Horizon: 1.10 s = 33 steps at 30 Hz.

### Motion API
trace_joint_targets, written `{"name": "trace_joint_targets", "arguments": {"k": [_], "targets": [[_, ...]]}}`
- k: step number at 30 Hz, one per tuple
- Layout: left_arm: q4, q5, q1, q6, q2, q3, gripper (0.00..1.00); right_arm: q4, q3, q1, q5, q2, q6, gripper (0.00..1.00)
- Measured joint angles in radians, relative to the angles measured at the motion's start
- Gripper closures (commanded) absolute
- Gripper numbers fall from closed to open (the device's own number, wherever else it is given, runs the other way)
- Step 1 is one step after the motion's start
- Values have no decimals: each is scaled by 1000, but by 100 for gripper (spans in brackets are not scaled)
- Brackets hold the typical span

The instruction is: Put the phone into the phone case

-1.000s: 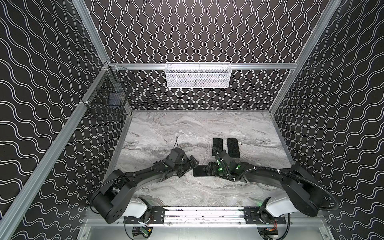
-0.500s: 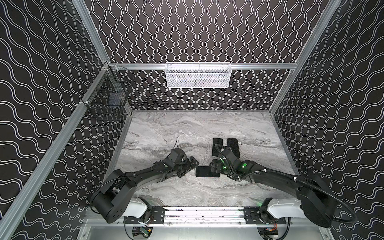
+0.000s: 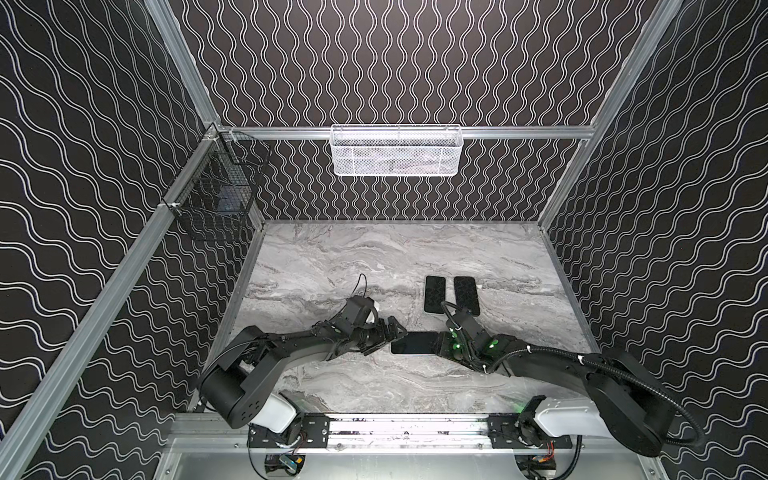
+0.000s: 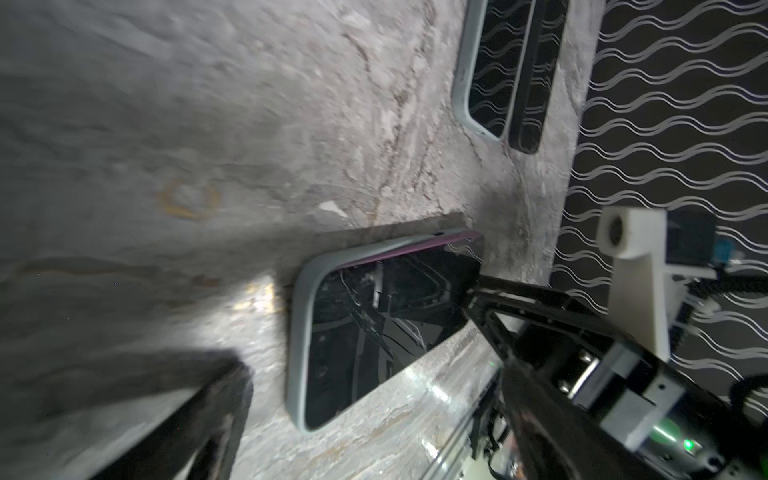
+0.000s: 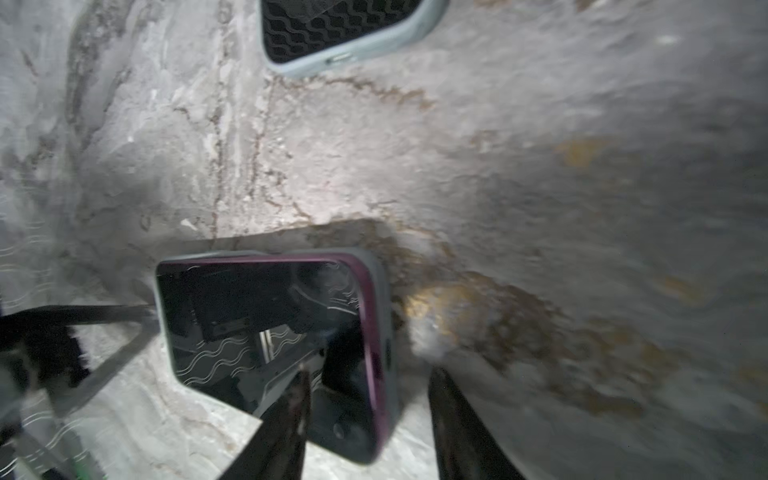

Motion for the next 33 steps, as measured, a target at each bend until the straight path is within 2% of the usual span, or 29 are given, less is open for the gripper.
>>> {"name": "trace_joint_targets", "arguments": {"k": [5, 12, 21, 33], "targets": [[39, 37, 0, 17, 16, -5, 2, 50, 4, -3, -29, 30, 0, 60], [69, 36, 3, 21, 16, -16, 2, 83, 0, -5, -18, 56, 1, 68], [160, -27, 6, -15, -15, -89, 20, 232, -43, -7, -12, 91, 23, 68], [348, -67, 7, -84, -67, -195, 22, 356, -89, -8, -6, 105, 48, 68]]}}
